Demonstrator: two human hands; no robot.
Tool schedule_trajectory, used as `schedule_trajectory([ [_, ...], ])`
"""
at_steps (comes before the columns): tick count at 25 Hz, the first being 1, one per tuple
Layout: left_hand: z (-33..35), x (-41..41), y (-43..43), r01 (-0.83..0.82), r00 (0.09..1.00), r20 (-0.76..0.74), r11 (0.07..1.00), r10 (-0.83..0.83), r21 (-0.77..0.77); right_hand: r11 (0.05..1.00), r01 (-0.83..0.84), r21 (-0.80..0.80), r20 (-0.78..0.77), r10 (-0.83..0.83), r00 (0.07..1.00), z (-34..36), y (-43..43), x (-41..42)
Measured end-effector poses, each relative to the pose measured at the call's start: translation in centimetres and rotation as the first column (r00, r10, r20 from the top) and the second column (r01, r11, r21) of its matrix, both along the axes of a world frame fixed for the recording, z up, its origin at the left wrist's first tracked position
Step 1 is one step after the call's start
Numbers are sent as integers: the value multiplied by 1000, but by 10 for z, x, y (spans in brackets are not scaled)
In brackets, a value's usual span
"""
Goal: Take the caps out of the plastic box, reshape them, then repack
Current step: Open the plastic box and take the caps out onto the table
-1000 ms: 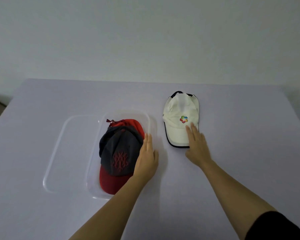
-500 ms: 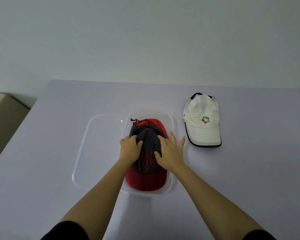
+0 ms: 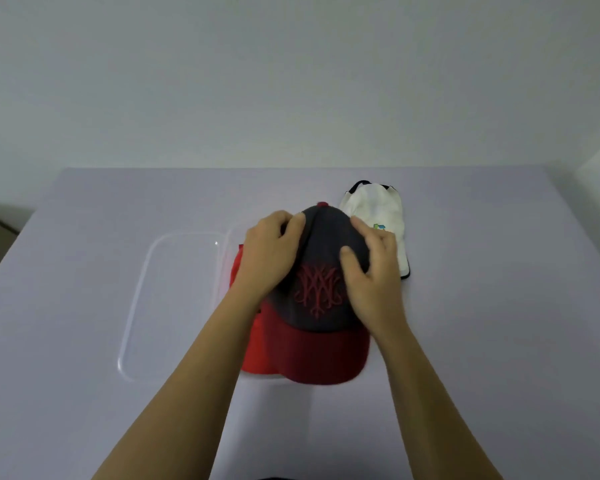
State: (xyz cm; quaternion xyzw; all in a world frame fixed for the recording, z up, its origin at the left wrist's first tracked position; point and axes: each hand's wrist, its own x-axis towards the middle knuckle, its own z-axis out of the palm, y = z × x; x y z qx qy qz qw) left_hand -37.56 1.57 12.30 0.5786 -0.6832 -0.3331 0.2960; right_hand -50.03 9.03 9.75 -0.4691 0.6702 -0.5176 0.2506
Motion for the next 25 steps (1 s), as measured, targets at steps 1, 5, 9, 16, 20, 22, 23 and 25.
schedule_trajectory([
  [1, -1, -19, 7, 50, 999, -19, 998, -49, 29, 999, 35, 38, 13, -35, 999, 3, 11, -20],
  [5, -60, -90, 35, 191, 976, 56, 947, -212, 259, 929, 73, 362, -19, -71, 997, -44, 45, -85],
  [9, -126, -120, 48, 187, 963, 112, 904, -247, 384, 861, 65, 504, -80, -28, 996, -108, 58, -111],
  [16, -117, -100, 32, 138, 966, 206, 985, -156, 98, 900, 172, 400, -501, 58, 863, -125, 52, -92],
  [20, -109, -41, 9, -151, 966, 206, 988, 153, -29, 924, -152, 352, -333, 275, 902, -111, 56, -20],
  [22, -119, 3, 4, -274, 908, 345, 960, 239, 58, 875, -253, 413, -226, 367, 902, -116, 54, 25],
  [23, -125, 17, 4, -334, 879, 405, 931, 253, 145, 865, -243, 439, -197, 357, 913, -121, 52, 39],
  [25, -135, 35, 8, -422, 859, 444, 845, 256, 329, 852, -193, 487, -135, 291, 947, -128, 50, 56],
])
